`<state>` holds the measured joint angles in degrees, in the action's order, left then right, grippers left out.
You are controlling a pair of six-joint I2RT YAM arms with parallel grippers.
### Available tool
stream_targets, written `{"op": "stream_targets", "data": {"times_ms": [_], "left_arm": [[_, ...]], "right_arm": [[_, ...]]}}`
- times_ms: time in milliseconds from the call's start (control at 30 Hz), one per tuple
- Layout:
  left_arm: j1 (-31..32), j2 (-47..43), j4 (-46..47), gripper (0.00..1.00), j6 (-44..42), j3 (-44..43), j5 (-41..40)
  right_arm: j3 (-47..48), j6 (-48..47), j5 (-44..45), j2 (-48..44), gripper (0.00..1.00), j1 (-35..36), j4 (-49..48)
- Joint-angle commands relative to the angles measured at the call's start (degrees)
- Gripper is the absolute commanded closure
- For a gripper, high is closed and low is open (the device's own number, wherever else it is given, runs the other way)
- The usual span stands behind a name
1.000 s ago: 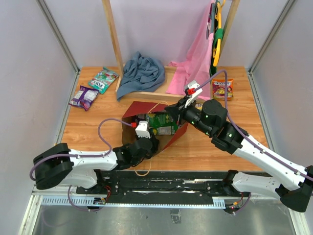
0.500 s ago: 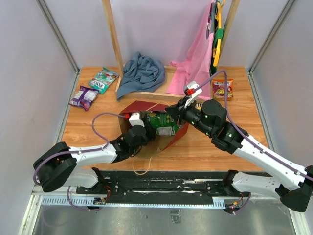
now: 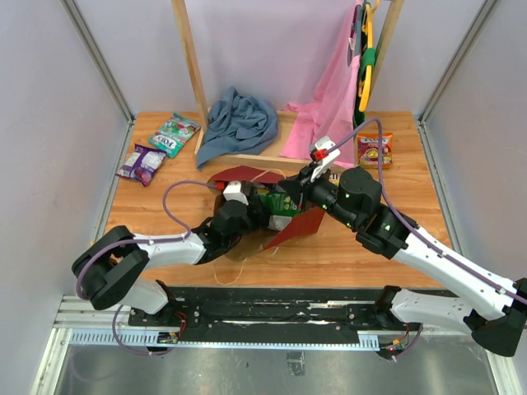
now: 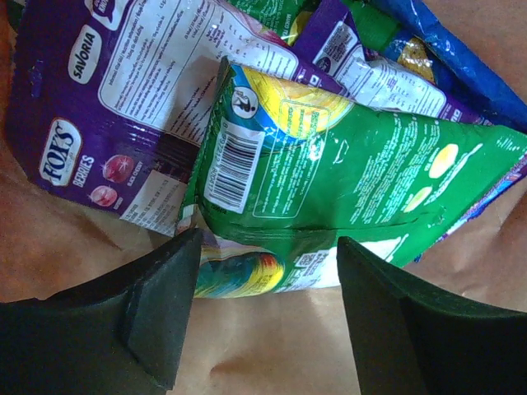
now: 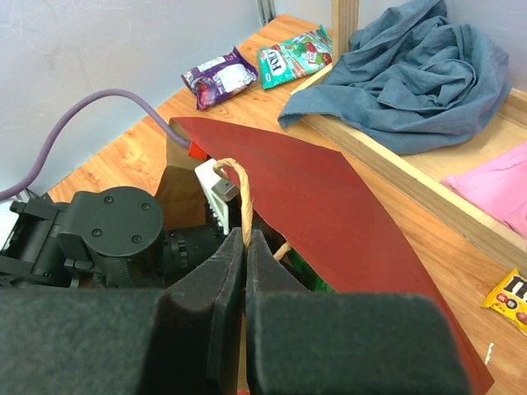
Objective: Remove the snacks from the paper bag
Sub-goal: Take out the snack from the paper bag.
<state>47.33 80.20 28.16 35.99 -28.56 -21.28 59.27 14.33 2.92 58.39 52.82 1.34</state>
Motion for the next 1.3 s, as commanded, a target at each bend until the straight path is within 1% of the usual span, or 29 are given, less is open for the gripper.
{"op": "stream_targets", "data": {"times_ms": [0,267,300,333,367,400,500,533,567,667,800,967,1100,1267], "left_arm": [[-0.51,3.15,-0.47,0.28,-0.61,-3.35,-0.90],[-0.50,9.56,-4.63,0.26,-1.05,-7.90,-3.80],[-0.50,10.19,-4.62,0.27,-0.97,-8.14,-3.63],[-0.55,10.70,-4.57,0.30,-0.89,-8.20,-3.53],[-0.57,11.08,-4.34,0.39,-0.77,-8.24,-3.44],[-0.53,11.24,-3.96,0.50,-0.75,-8.18,-3.26],[-0.49,11.13,-3.80,0.87,-0.68,-8.05,-3.49],[-0.49,10.89,-4.00,0.96,-0.66,-8.02,-3.69],[-0.53,10.48,-4.26,0.99,-0.66,-7.95,-3.99],[-0.53,8.46,-4.43,0.99,-0.70,-7.30,-4.60],[-0.49,3.63,-4.59,0.99,-0.04,-4.90,-4.87],[-0.42,-4.50,-5.48,0.99,1.39,-2.72,-1.07],[0.45,-10.40,-8.88,0.99,2.12,-3.51,1.15],[2.45,-19.15,-15.32,1.00,2.03,-4.41,-1.37]], "right_arm": [[-0.46,-1.14,-1.28,-0.58,0.99,0.96,-1.59],[-0.21,-1.68,-2.33,0.11,0.99,0.96,-1.51],[-0.21,-1.75,-2.43,0.21,0.99,0.91,-1.48],[-0.20,-1.86,-2.52,0.23,0.99,0.89,-1.45],[-0.20,-1.98,-2.54,0.23,0.99,0.90,-1.39],[-0.20,-2.09,-2.56,0.27,0.99,0.93,-1.28],[-0.20,-2.27,-2.48,0.23,0.99,0.89,-1.10],[-0.20,-2.40,-2.48,0.23,0.99,0.90,-1.08],[-0.20,-2.44,-2.47,0.23,0.99,0.89,-1.14],[-0.20,-2.54,-2.48,0.36,0.99,0.89,-1.12],[-0.20,-2.55,-2.28,0.49,0.99,0.91,-1.06],[-0.31,-2.32,-1.46,0.64,0.99,0.88,-1.32],[-0.30,-2.09,-1.12,0.99,0.99,0.88,-1.59],[-0.04,-2.03,-0.35,0.83,0.99,0.88,-1.28]]}}
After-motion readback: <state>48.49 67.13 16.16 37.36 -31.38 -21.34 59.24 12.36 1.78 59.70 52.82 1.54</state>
